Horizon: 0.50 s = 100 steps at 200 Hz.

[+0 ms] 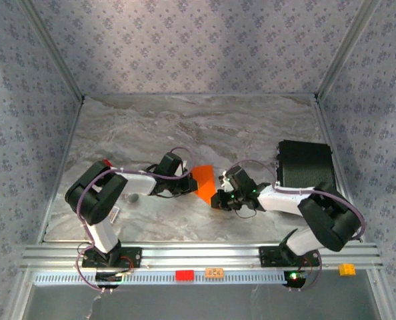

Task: Fold a paper plane with a square sheet of paper (pick it up from the middle)
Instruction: Third fold the triangle at the center of the table.

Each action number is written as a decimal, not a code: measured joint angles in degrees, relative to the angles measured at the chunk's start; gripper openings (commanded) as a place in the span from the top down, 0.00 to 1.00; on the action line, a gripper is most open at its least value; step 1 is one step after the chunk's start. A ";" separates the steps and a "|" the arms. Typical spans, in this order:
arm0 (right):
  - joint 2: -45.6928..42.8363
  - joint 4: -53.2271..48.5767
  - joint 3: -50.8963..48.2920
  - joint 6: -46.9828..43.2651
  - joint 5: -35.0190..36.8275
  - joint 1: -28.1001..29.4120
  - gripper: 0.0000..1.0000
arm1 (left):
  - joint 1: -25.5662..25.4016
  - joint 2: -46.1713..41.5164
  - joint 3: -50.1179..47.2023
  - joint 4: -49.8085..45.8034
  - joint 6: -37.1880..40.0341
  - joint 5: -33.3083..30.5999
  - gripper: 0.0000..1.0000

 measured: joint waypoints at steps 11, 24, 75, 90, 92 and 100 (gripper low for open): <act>0.09 0.24 -1.25 -0.02 0.02 -0.15 0.87 | 0.00 0.00 0.00 0.00 0.00 0.00 0.99; -0.61 1.86 -2.71 0.00 -0.17 -0.39 0.87 | -0.07 0.00 0.00 0.02 -0.24 0.09 0.99; -9.88 -3.28 -5.92 0.02 3.17 -0.52 0.83 | -0.55 -0.68 -1.53 2.05 -3.06 -0.20 0.99; -13.44 -5.70 -5.64 -0.09 5.31 -0.66 0.77 | -1.05 -1.20 -1.90 2.12 -3.76 -1.01 0.98; -13.77 -5.95 -5.60 -0.22 5.60 -0.66 0.77 | -1.09 -1.33 -1.99 2.10 -3.93 -1.05 0.98; -15.41 -7.23 -5.31 -0.22 7.02 -0.66 0.74 | -1.40 -1.70 -2.27 1.92 -4.11 -1.25 0.97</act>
